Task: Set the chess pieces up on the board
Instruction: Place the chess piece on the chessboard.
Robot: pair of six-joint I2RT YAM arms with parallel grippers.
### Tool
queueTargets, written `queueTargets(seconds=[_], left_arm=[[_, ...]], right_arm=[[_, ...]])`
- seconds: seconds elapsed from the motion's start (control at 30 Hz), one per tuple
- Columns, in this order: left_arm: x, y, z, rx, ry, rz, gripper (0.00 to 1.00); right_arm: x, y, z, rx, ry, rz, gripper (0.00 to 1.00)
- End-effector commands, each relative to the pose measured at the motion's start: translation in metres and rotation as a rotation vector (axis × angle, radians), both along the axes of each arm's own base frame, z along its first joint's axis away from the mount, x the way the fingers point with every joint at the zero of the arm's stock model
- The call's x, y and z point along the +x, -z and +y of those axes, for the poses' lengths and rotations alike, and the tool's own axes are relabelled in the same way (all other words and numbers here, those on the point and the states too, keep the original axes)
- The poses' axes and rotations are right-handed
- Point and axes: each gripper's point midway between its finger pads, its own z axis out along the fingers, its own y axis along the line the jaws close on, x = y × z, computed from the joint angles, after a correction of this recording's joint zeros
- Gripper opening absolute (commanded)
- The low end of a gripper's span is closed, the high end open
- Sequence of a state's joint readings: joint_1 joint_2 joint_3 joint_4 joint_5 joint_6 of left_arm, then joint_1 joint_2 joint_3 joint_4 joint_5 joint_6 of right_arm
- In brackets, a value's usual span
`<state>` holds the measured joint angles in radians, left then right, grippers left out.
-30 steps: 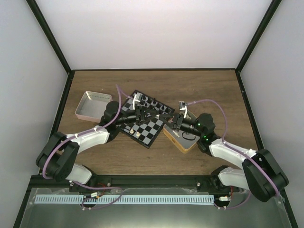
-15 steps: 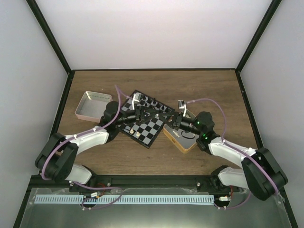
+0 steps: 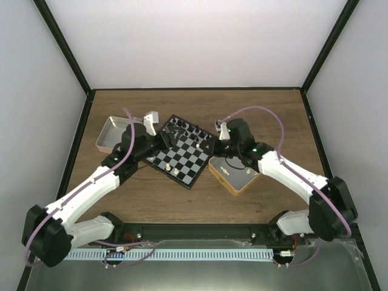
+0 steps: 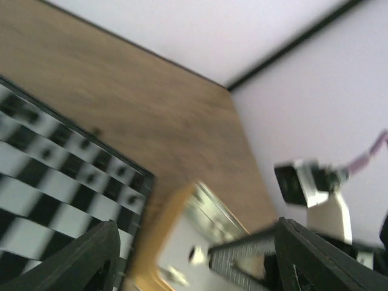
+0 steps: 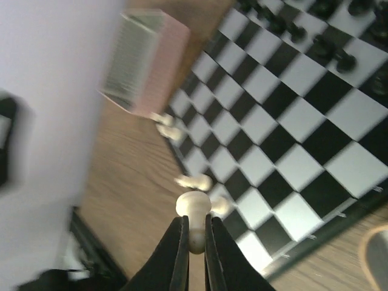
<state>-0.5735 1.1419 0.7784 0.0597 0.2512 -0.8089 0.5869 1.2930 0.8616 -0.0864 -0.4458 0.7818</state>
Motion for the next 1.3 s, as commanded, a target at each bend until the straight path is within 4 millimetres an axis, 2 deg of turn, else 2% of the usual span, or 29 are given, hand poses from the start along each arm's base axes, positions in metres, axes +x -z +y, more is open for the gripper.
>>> queueTargets(seconds=[0.0,0.2,0.37,0.53,0.77,1.27], left_arm=[[0.016,0.0,0.082,0.37,-0.339,-0.091,0.73],[0.011,-0.036,0.126,0.518,-0.489,-0.193,0.76],[0.005,-0.042,0.147,0.579,-0.564,-0.234,0.79],[0.004,-0.04,0.146,0.586,-0.545,-0.242,0.8],[0.002,-0.036,0.144,0.575,-0.531,-0.242,0.8],[-0.001,-0.037,0.146,0.567,-0.533,-0.25,0.81]], right_arm=[[-0.014,0.061,-0.011,-0.403,-0.077,0.057,0.01],[-0.027,0.097,0.008,-0.679,-0.216,0.079,0.01],[-0.038,0.116,0.028,-0.826,-0.33,0.08,0.01],[-0.046,0.13,0.04,-0.919,-0.396,0.091,0.01],[-0.049,0.14,0.041,-0.968,-0.427,0.126,0.01],[-0.04,0.149,0.049,-0.988,-0.444,0.106,0.05]])
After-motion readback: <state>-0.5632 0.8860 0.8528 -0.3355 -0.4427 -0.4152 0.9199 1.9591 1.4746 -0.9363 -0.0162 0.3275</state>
